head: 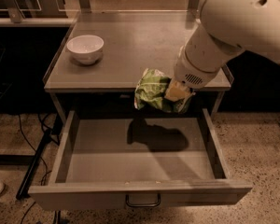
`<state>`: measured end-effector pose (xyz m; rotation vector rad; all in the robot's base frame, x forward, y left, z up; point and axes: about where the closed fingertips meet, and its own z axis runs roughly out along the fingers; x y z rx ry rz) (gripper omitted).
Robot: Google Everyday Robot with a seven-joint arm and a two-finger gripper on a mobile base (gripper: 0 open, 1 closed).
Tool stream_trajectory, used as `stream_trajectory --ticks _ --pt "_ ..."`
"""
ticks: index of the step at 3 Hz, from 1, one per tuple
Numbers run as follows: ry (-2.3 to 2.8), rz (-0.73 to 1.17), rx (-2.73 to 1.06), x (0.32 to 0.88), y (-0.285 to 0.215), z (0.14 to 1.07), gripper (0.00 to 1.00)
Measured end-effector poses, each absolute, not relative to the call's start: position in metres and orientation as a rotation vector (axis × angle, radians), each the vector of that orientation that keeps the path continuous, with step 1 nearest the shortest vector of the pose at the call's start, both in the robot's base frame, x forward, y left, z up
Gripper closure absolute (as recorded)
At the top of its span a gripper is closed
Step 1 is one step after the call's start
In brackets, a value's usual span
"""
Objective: Pick green jalapeno chip bag from top drawer and place on counter
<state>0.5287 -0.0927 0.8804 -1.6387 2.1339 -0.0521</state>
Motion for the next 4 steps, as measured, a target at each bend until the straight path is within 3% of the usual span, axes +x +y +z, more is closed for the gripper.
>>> stream_trajectory --ticks 1,3,4 --pt "2.137 -0.054 -1.628 0.543 -0.092 0.883 1.00" --pt "2.148 -0.102 -1.611 0.628 -0.079 0.893 1.00" --pt "2.158 -0.088 -1.616 0.627 -0.078 0.892 1.00"
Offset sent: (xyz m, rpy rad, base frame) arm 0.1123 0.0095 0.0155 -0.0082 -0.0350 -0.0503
